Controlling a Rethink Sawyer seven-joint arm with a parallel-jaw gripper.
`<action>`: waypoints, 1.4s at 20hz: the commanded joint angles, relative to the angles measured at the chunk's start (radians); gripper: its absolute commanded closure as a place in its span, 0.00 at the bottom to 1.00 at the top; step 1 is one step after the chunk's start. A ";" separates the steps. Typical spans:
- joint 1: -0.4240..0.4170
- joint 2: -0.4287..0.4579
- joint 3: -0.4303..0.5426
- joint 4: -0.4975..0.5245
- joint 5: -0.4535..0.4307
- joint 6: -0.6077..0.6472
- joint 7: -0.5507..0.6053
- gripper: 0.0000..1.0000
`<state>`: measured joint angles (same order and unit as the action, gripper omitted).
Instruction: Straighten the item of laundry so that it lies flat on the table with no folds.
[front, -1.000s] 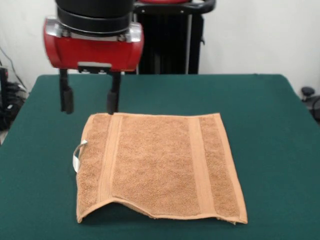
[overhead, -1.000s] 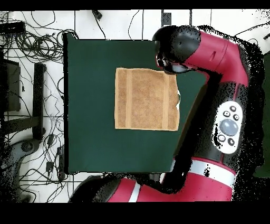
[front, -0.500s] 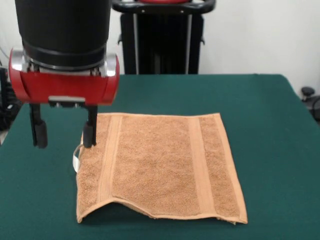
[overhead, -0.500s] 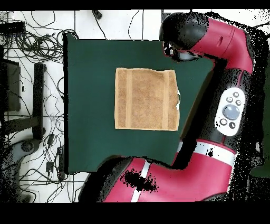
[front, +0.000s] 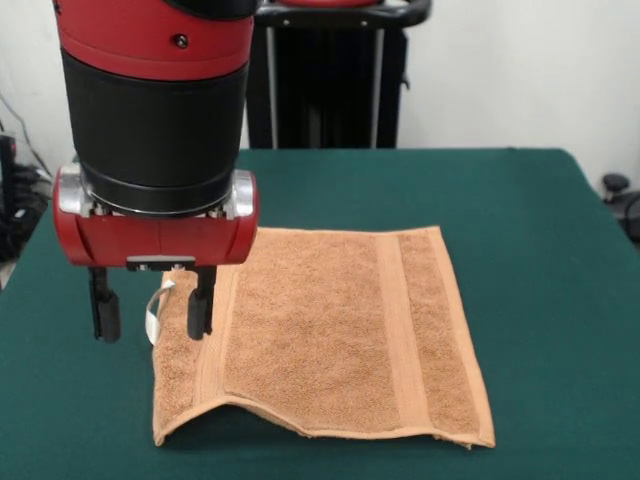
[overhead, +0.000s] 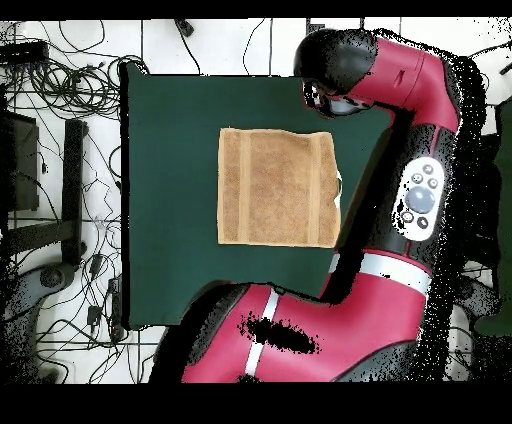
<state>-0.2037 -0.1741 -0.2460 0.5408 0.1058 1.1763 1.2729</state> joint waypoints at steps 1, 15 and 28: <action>0.046 -0.001 0.051 0.063 0.012 0.007 0.247 0.00; 0.042 0.048 0.052 0.015 0.018 -0.007 0.280 0.00; 0.042 0.095 0.072 0.015 0.025 -0.077 0.288 0.00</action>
<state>-0.1984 -0.1082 -0.2461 0.5082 0.1064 1.1666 1.2729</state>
